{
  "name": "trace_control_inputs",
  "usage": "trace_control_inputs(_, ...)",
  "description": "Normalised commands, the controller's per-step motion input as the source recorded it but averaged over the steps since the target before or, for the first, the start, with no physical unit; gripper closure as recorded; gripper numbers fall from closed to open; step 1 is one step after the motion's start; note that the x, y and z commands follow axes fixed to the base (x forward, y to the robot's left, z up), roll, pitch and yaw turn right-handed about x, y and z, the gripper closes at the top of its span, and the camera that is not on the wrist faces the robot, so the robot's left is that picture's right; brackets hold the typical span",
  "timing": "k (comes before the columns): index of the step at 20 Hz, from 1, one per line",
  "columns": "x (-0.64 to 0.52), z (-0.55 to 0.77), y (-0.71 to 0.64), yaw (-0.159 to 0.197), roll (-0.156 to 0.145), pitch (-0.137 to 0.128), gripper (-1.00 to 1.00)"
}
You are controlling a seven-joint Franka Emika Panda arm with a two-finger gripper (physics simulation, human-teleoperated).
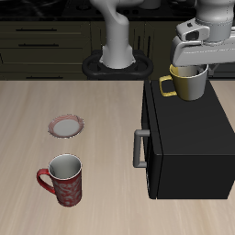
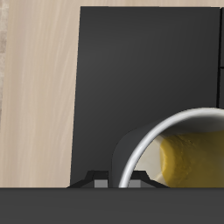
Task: Place the white and yellow mug on the plate
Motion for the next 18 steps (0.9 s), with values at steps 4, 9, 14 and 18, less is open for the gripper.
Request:
trace_control_inputs(4,-0.05,0.20,-0.47,-0.025,-0.058,-0.028,1.00)
trace_control_inputs(9,-0.02,0.04,-0.34,-0.005,-0.041,-0.012,1.00)
trace_control_inputs(14,-0.10,-0.05,-0.65,-0.033,-0.045,-0.017,1.00)
trace_control_inputs(18,-0.12,-0.05,-0.52,-0.035,0.002,0.021,1.00)
